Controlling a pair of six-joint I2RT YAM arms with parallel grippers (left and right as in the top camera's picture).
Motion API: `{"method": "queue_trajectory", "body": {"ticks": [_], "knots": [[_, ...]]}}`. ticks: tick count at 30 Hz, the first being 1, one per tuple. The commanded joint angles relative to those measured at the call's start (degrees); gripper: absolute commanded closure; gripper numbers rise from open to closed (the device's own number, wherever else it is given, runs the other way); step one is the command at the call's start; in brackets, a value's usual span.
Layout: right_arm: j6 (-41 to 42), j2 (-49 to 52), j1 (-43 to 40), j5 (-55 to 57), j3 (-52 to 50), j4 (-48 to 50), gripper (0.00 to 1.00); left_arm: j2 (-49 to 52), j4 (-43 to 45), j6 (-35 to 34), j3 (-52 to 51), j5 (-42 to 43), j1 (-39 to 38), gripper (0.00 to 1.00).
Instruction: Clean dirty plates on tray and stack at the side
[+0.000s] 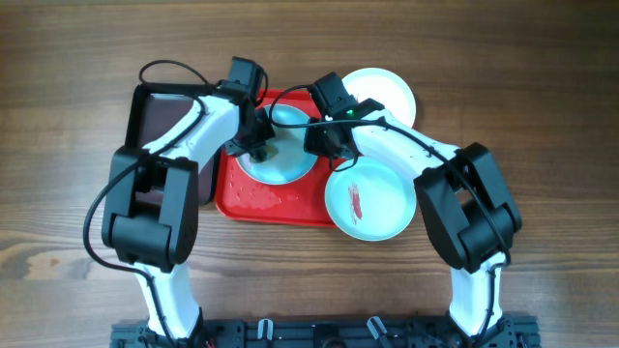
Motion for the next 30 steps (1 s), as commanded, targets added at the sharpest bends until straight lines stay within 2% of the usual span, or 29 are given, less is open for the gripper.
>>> {"method": "queue_trajectory", "body": {"ticks": [1, 3, 6, 9, 15, 20, 22, 30], "knots": [[0.59, 1.2, -0.35, 4.5, -0.83, -0.04, 0.96, 4.44, -4.2, -0.83, -2.25, 0.37, -3.19, 0.96], [0.5, 1.2, -0.35, 4.5, -0.83, 0.07, 0.95, 4.44, -5.81, 0.5, -2.25, 1.25, -4.15, 0.96], [0.11, 1.2, -0.35, 4.5, -0.83, 0.11, 0.96, 4.44, -8.0, 6.78, -2.25, 4.0, -5.29, 0.96], [-0.26, 1.2, -0.35, 4.48, -0.83, 0.09, 0.96, 4.44, -8.66, 8.59, -2.25, 2.58, -5.29, 0.96], [-0.37, 1.2, -0.35, 4.48, -0.83, 0.15, 0.96, 4.44, -7.19, 8.09, -2.25, -13.0, -3.52, 0.96], [-0.39, 1.2, -0.37, 4.48, -0.83, 0.15, 0.96, 4.44, -1.36, 8.09, -2.25, -26.51, -2.84, 0.96], [-0.42, 1.2, -0.37, 4.48, -0.83, 0.13, 0.96, 4.44, 1.38, 8.09, -2.25, -28.55, -2.84, 0.96], [-0.44, 1.2, -0.37, 4.48, -0.83, 0.13, 0.96, 4.44, 13.99, 8.15, -2.25, -26.67, -3.54, 0.96]]}}
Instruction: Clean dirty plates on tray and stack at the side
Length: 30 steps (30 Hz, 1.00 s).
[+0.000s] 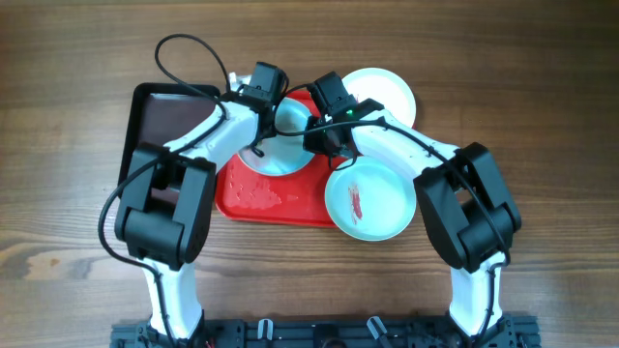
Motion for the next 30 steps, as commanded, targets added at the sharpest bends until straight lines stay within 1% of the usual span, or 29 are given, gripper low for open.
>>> {"method": "queue_trajectory", "body": {"ticks": [1, 7, 10, 12, 15, 16, 18, 20, 22, 24, 30], "knots": [[-0.44, 1.2, -0.37, 3.91, -0.83, -1.14, 0.96, 2.6, 4.22, 0.28, -1.33, -1.73, 0.09, 0.96], [-0.52, 1.2, -0.37, 3.91, -0.83, -1.18, 0.96, 2.6, 5.68, 0.33, -1.31, 6.4, -1.11, 0.96], [-0.59, 1.2, -0.37, 3.89, -0.83, -1.18, 0.96, 2.4, 4.72, 2.64, -1.31, 16.06, -1.31, 0.96], [-0.92, 1.2, -0.37, 3.78, -0.83, -1.16, 0.96, 2.19, 3.48, 5.09, -1.27, 26.73, -0.85, 0.96], [-1.18, 1.2, -0.37, 3.65, -0.83, -1.18, 0.96, 2.14, 1.18, 5.22, -1.27, 37.46, 0.02, 0.96], [-1.4, 1.2, -0.37, 3.48, -0.83, -1.16, 0.96, 2.14, 0.24, 5.25, -1.27, 40.3, 0.37, 0.96], [-1.57, 1.2, -0.37, 3.23, -0.83, -1.14, 0.96, 2.14, -1.22, 6.43, -1.27, 43.15, 0.94, 0.96], [-1.75, 1.2, -0.37, 3.23, -0.83, -1.11, 0.96, 2.14, -1.64, 6.71, -1.27, 43.32, 1.44, 0.96], [-1.88, 1.2, -0.37, 3.02, -0.83, -1.05, 0.96, 2.14, -0.61, 6.67, -1.27, 41.75, 1.97, 0.96], [-1.95, 1.2, -0.37, 3.02, -0.83, -1.11, 0.96, 2.14, 3.26, 6.01, -1.27, 36.24, 2.51, 0.96], [-2.01, 1.2, -0.37, 2.6, -0.83, -1.16, 0.96, 2.36, 13.64, 5.95, -1.27, 23.32, 2.45, 0.96]]}}
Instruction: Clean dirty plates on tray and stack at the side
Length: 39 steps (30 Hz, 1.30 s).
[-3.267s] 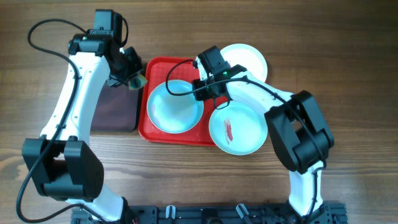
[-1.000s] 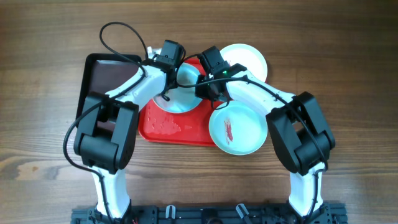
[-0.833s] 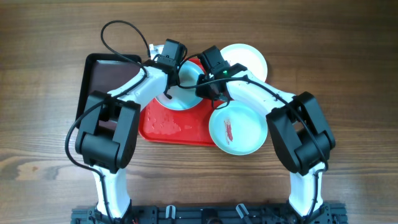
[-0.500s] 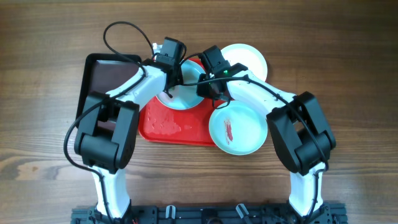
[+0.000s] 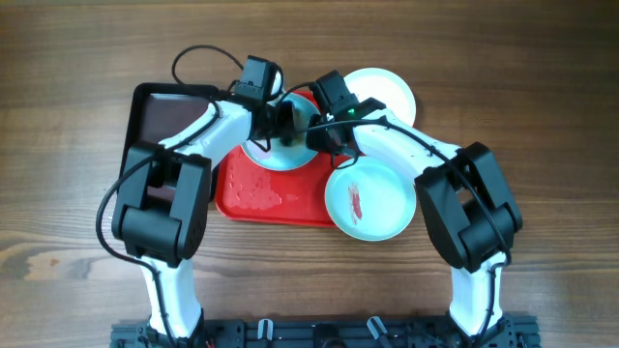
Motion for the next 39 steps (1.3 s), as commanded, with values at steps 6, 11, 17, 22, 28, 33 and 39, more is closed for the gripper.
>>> {"method": "queue_trajectory", "body": {"ticks": [6, 11, 17, 22, 28, 33, 39], "knots": [[-1.92, 1.2, -0.09, 0.81, -0.83, -1.05, 0.96, 1.84, 3.82, -4.92, -0.87, -24.74, 0.48, 0.96], [-1.92, 1.2, -0.09, 0.81, -0.83, -1.01, 0.96, 1.84, -8.66, -14.36, -0.87, -27.45, 0.46, 0.96], [-2.69, 1.2, -0.09, -0.04, -0.83, -1.03, 0.95, 1.84, -21.16, -14.95, -0.87, -8.46, 0.31, 0.96], [-5.73, 1.2, -0.09, -3.28, -0.83, -0.61, 0.96, 1.4, -22.97, -3.41, -0.74, 13.14, 0.83, 0.96], [-6.95, 1.2, -0.13, -4.44, -0.83, -0.68, 0.96, -1.88, -23.02, -2.93, 1.77, 14.4, 4.17, 0.96], [-8.41, 1.2, -0.15, -5.95, -0.83, -0.39, 0.96, -6.99, -25.09, -3.19, 6.34, 10.67, 9.09, 0.96], [-9.27, 1.2, -0.13, -6.16, -0.83, 0.5, 0.87, -14.25, -31.32, -3.15, 11.26, 1.46, 12.94, 0.96]]}}
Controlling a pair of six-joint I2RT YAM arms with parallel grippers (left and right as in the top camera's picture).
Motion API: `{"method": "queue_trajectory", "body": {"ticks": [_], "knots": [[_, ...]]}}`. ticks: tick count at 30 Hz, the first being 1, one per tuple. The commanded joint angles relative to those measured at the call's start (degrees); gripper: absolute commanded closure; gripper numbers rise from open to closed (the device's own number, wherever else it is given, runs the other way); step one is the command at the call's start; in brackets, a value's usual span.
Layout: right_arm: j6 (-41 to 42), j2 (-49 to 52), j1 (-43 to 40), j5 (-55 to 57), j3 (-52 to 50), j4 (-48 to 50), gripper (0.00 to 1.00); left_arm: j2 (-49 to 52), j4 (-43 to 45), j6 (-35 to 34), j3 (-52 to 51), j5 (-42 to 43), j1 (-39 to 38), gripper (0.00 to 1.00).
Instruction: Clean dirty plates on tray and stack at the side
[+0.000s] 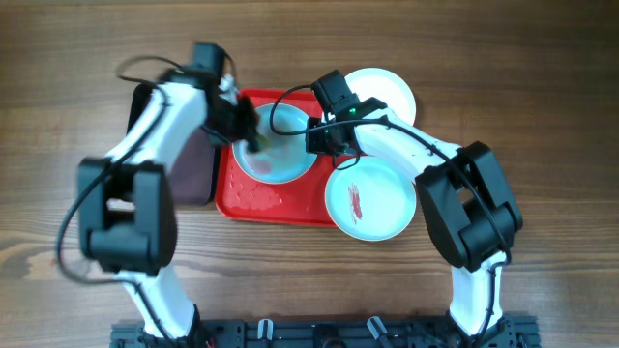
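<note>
A light blue plate [285,162] lies on the red tray [261,198] at the table's middle. My left gripper [250,142] is over the plate's left edge, shut on a small dark greenish sponge that touches the plate; the left arm is blurred. My right gripper [314,138] is at the plate's right rim and looks shut on it. A second light blue plate [379,208] with a red smear [355,201] lies at the tray's right edge, partly off it. A white plate [389,92] sits on the table behind the right arm.
A dark brown tray [191,172] lies on the wooden table just left of the red tray, partly under my left arm. Faint specks show on the red tray's front part. Both arm bases stand at the near table edge.
My left arm has swung to the left. Its gripper with the sponge was at the plate's upper middle, close to the right gripper, and is now at the plate's left edge. The right arm is unchanged.
The left gripper held the sponge on the plate's left part, then at its upper left, then at its upper middle beside the right gripper, and now back at the left edge. All the while the right gripper stayed at the plate's right rim.
</note>
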Motion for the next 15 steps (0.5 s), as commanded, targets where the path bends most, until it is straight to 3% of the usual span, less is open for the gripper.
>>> {"method": "queue_trajectory", "body": {"ticks": [1, 5, 7, 15], "knots": [[-1.31, 1.18, 0.2, -1.38, -0.81, 0.2, 0.82, -8.44, -2.12, 1.11, 3.67, -6.4, 1.75, 0.96], [-1.31, 1.64, 0.55, -2.25, -0.81, 0.7, 0.8, -10.97, -3.78, 1.11, 3.65, -8.39, 1.84, 0.96], [-1.27, 2.05, 0.66, -2.25, -0.81, 0.68, 0.96, -10.97, -4.68, 1.11, 3.65, -8.37, 1.79, 0.96], [-1.49, -1.7, 0.66, -1.11, -0.81, -2.73, 0.96, -10.82, -5.4, 1.09, 3.52, -12.41, 1.81, 0.96]]}}
